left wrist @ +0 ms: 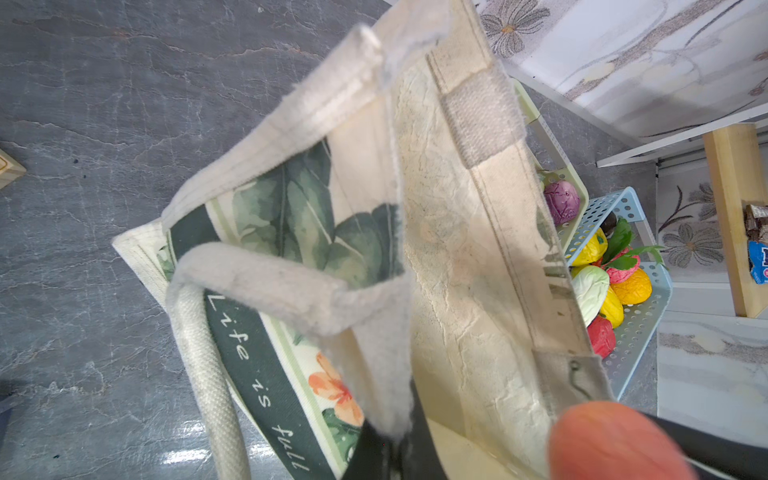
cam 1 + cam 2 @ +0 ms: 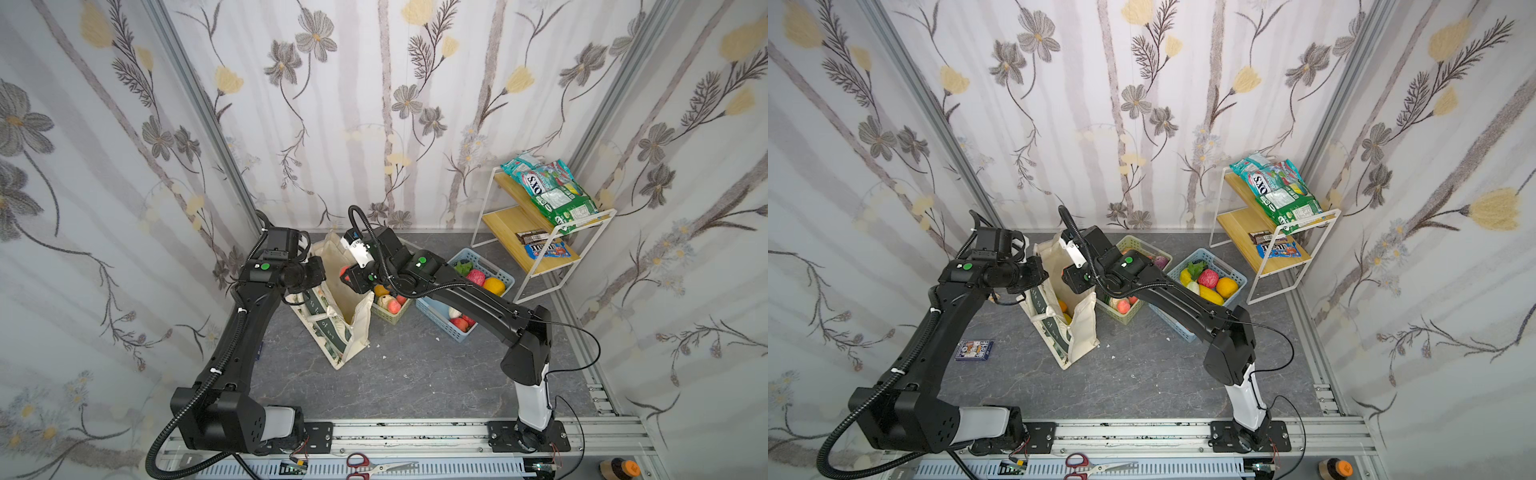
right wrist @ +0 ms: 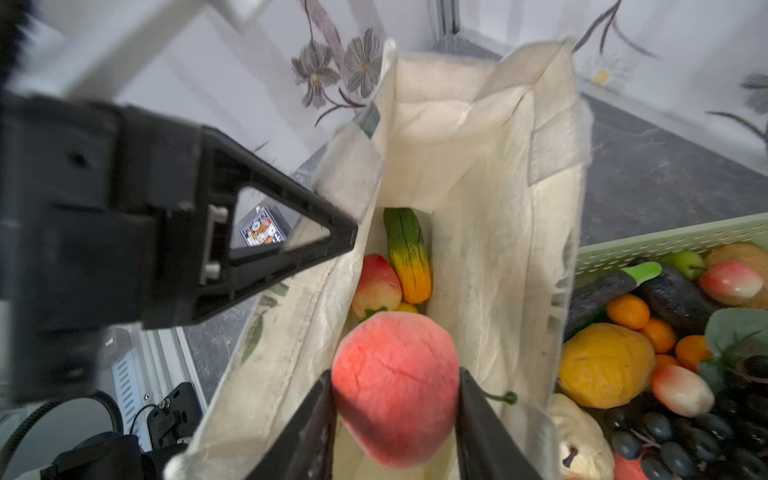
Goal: Place the food into the grocery bag and tie it
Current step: 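Lift the pink peach with the right gripper and carry it over the bag, then lower the pink peach into the bag and open the right gripper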
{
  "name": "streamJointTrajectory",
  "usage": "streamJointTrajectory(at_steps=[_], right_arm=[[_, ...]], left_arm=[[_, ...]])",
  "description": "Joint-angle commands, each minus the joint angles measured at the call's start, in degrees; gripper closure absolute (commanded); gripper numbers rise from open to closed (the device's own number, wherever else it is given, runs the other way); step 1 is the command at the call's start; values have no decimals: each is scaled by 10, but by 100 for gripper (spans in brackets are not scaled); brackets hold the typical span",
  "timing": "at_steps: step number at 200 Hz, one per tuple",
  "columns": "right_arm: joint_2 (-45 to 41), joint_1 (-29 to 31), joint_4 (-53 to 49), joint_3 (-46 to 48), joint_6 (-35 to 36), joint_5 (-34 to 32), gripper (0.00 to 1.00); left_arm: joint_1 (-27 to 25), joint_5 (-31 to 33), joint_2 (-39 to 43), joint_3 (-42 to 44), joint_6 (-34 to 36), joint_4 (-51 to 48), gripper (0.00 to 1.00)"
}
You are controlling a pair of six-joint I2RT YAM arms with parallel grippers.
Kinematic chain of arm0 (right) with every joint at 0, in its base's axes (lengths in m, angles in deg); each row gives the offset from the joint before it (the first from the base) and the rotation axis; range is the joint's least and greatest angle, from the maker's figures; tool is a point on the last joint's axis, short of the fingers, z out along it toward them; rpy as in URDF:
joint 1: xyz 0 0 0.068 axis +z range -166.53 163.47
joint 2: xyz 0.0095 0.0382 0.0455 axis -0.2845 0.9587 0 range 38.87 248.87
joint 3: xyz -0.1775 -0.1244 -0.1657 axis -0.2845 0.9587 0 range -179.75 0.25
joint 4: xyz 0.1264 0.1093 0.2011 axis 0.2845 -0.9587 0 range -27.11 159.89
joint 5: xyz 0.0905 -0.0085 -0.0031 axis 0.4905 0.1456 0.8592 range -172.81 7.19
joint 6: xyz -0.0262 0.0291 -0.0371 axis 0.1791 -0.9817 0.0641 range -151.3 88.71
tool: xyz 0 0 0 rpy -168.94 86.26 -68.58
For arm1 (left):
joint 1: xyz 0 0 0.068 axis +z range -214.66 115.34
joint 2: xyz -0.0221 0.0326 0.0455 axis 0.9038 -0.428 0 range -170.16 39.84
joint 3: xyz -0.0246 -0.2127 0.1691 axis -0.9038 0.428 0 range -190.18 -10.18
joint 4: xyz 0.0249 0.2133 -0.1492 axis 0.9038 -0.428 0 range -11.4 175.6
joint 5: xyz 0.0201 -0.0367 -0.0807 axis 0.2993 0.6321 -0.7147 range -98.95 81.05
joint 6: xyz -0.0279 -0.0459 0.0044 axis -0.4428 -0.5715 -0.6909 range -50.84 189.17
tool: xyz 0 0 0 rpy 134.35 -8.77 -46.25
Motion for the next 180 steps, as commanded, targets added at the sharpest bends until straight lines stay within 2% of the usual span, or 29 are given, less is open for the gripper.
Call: streamJointTrajectory(at_steps=[1, 89, 161, 180], right_arm=[[14, 10, 0, 13, 19, 30, 55], [40, 19, -3, 71, 7, 106, 55], [83, 23, -6, 84, -22, 154, 54], [92, 23, 5, 81, -22, 187, 54]], left_arm=[[-2, 3, 5, -2, -5, 7, 100], [-6, -11, 22, 2, -5, 5, 100], [-9, -19, 43, 23, -4, 13, 100], [-9, -32, 42, 25, 0, 17, 100]])
